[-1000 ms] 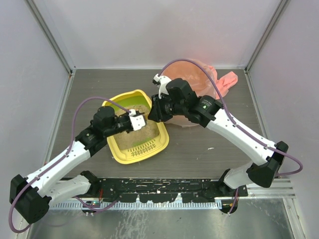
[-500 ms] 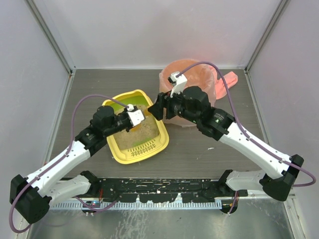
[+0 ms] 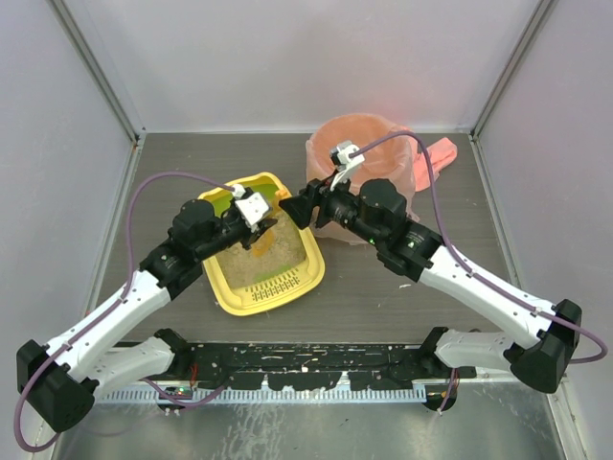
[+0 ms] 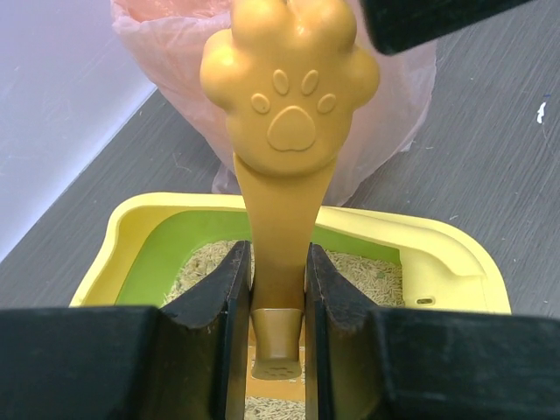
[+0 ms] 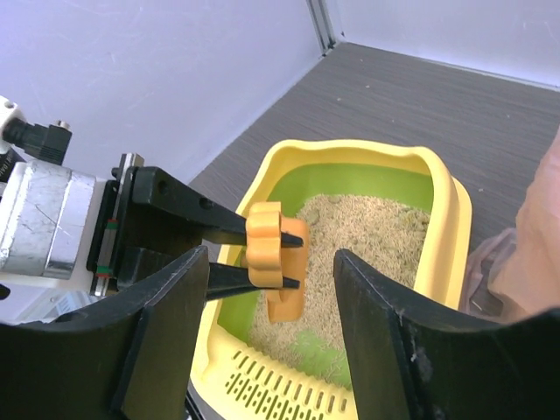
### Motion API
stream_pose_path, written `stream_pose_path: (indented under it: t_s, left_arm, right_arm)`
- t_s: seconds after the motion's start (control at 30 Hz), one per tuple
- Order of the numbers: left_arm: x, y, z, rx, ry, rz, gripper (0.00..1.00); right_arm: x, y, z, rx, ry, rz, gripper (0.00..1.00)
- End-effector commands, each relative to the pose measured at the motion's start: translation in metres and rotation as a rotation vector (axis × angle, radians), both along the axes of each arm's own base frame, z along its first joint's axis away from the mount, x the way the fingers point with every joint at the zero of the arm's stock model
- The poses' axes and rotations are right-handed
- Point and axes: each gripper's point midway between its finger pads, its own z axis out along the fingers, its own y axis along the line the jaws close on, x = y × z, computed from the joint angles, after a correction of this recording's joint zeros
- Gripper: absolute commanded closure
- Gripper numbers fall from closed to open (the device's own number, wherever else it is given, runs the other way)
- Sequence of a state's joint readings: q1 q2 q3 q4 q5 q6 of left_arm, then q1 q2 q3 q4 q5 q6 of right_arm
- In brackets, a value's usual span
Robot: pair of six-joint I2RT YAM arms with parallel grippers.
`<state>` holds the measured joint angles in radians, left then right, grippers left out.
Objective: Clean the litter box
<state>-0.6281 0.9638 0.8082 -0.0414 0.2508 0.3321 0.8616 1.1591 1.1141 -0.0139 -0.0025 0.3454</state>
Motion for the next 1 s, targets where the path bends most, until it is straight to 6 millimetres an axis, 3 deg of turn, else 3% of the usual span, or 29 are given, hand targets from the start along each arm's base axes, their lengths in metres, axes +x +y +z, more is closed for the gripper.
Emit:
stream_pose_path:
  t_s: [0.0,0.4,0.97]
  left_arm:
    - [-0.003,-0.003,0.039,-0.101,-0.061,-0.012,1.00]
    - [-0.006,-0.004,0.038,-0.107,-0.065,-0.028,1.00]
    - [-0.002,-0.004,0.032,-0.091,-0.046,-0.013,1.00]
  right_arm:
    - [0.006,0.010,0.027,0.076,-0.066,0.013,0.37]
    - [0.020,0.035,-0.001,0.055,0.034,0.030,0.44]
    - [0.019,0.035,0.007,0.112,0.031,0.027,0.61]
